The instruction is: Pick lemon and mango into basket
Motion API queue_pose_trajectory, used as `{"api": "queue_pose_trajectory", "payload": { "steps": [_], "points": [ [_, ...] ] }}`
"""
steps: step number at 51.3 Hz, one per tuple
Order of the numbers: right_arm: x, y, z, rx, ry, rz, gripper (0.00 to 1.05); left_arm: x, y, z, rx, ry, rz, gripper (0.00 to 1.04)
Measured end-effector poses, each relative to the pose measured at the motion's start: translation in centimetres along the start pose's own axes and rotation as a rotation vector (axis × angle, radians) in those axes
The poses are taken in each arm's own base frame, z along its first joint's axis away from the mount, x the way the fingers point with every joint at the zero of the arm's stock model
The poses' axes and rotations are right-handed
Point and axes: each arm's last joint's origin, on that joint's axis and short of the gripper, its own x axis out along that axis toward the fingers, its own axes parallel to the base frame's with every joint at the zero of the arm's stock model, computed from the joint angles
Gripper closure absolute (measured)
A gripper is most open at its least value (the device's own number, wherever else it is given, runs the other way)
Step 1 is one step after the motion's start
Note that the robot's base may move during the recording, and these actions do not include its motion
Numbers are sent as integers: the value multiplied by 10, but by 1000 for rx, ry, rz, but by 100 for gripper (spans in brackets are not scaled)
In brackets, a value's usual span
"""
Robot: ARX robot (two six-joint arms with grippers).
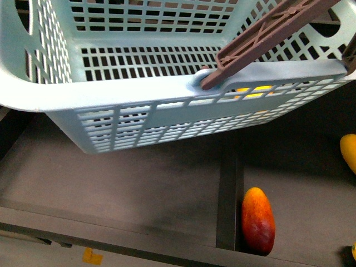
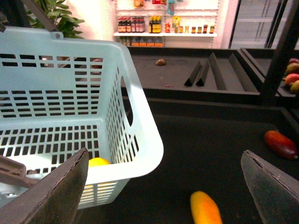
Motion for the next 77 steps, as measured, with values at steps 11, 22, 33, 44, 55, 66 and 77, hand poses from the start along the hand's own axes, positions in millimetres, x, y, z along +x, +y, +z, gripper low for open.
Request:
{"api": "queue_pose_trajectory", "payload": {
  "steps": [11, 22, 33, 44, 55, 66, 77],
  "points": [
    [45, -35, -3, 108, 381, -507, 9, 0, -5, -7, 6, 38, -26, 100],
    [103, -97, -12, 23, 388, -438, 9, 0, -6, -9, 3, 52, -35, 100],
    [151, -141, -78, -122, 622, -322, 9, 0, -5, -7, 6, 27, -18, 100],
    [186, -151, -143, -93, 763, -205, 9, 0, -5, -8, 4, 40, -27, 100],
    [206, -149, -181, -77, 826, -188, 9, 0, -5, -7, 4, 39, -27, 100],
    [223, -141, -195, -41, 822, -151, 9, 0, -5, -7, 5, 36, -24, 100],
    [235, -134, -206, -26, 825, -132, 9, 0, -5, -7, 4, 37, -25, 100]
  ]
}}
